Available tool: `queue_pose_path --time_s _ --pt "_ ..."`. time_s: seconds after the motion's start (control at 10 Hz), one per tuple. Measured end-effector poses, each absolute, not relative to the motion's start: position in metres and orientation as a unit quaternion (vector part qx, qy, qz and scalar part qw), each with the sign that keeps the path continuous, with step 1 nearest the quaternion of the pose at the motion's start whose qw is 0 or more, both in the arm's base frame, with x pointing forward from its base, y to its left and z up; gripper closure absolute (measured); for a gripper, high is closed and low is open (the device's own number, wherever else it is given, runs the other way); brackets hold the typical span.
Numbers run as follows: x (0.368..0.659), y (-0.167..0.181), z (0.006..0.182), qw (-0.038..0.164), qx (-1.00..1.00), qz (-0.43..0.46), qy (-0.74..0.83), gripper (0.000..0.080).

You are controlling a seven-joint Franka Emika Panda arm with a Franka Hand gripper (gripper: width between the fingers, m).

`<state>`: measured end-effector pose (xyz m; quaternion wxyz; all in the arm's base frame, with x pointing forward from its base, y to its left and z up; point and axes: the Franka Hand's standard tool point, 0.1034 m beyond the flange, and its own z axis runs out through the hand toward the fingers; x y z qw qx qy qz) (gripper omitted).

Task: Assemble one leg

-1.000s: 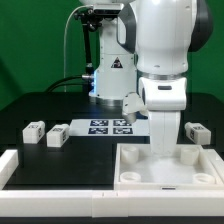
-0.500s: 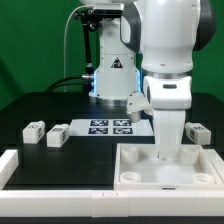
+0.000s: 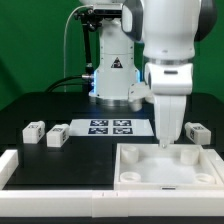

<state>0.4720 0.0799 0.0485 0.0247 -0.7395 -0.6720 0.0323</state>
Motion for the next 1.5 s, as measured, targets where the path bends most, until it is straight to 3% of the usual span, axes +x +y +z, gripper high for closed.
queue_pose_path --time_s 0.5,0.9,1.3,1.5 --pt "0.466 0.080 0.055 0.020 -0.791 0.033 -0.610 0.0151" --pt "0.452 0.077 0.049 0.032 -0.924 0.041 -0.378 0.0151" --pt "0.431 0.116 0.043 0.033 -0.991 0.059 -0.115 0.0151" --pt "0.423 0.145 0.045 0.033 -0.991 0.059 -0.113 0.0151"
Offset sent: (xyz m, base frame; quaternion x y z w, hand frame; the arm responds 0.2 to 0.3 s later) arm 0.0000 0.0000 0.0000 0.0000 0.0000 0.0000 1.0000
